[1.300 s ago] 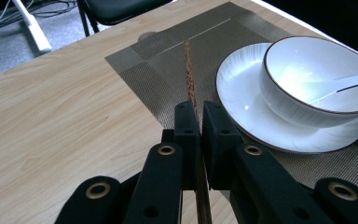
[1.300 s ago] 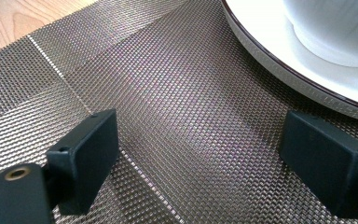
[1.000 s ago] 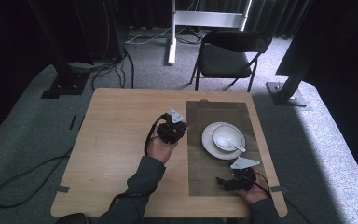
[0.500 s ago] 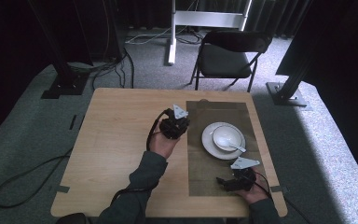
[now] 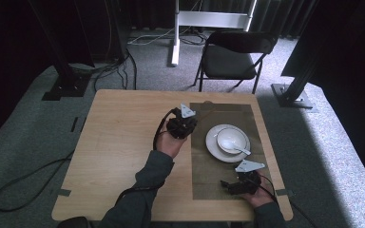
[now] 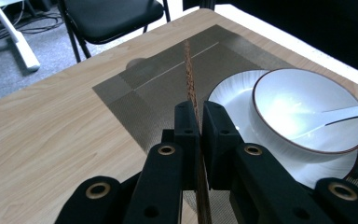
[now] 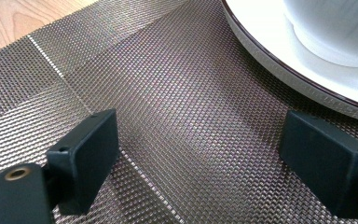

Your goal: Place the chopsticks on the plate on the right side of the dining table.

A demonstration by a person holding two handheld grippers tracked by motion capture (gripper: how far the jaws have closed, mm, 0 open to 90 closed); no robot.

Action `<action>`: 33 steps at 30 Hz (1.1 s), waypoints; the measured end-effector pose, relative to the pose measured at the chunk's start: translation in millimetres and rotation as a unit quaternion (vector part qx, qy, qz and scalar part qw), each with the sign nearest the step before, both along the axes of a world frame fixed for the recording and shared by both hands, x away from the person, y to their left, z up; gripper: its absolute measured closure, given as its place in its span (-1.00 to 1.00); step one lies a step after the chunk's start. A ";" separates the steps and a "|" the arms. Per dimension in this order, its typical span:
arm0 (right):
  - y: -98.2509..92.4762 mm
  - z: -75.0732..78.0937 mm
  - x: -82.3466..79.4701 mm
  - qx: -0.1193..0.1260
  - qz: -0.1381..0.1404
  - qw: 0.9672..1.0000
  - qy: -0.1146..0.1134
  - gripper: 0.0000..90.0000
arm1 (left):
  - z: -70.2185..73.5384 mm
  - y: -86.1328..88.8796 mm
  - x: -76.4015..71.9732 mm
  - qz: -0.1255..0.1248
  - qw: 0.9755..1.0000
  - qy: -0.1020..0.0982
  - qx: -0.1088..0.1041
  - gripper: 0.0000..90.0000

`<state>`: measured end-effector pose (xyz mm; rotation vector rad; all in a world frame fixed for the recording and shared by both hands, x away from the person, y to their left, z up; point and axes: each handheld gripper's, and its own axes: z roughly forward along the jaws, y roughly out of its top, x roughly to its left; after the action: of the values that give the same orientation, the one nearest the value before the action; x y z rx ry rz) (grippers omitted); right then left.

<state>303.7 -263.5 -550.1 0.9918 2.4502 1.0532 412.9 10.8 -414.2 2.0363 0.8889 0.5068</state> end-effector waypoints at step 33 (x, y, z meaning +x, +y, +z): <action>0.0 0.0 -0.1 0.000 0.000 1.000 0.000 -0.75 | 0.5 -17.5 25.4 -0.051 0.998 0.007 -0.021 0.90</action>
<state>303.6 -263.4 -550.1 0.9916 2.4501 1.0537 438.3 -6.7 -413.7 2.0381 0.7919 0.4152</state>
